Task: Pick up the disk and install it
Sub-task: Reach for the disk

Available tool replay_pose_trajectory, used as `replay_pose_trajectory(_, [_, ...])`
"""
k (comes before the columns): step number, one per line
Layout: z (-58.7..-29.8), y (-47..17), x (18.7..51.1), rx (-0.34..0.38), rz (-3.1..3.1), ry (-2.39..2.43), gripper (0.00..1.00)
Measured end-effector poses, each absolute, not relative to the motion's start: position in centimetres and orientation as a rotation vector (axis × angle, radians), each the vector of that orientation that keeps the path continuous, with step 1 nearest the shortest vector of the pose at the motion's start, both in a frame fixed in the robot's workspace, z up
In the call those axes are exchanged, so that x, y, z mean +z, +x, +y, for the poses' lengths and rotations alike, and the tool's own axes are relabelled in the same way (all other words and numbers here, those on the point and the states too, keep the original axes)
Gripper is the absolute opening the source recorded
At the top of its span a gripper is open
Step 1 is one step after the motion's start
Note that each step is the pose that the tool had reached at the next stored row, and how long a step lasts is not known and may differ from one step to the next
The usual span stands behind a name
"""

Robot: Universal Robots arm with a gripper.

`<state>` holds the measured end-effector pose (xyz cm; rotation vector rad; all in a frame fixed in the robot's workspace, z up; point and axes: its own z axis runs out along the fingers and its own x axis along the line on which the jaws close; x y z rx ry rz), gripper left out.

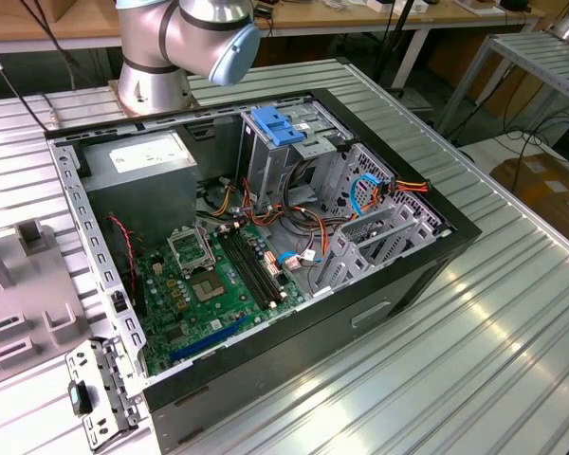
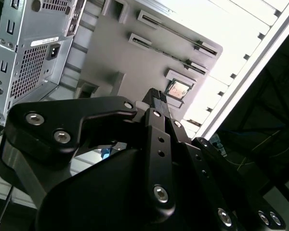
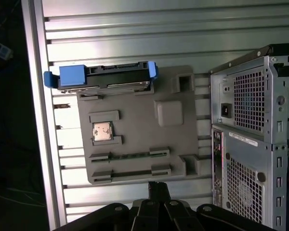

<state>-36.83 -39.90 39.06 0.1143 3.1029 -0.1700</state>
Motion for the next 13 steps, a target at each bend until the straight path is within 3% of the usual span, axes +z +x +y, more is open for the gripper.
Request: replay_pose_trajectory(13, [-39.9, -39.0, 39.0, -0.170, 3.103, 0.114, 0.11])
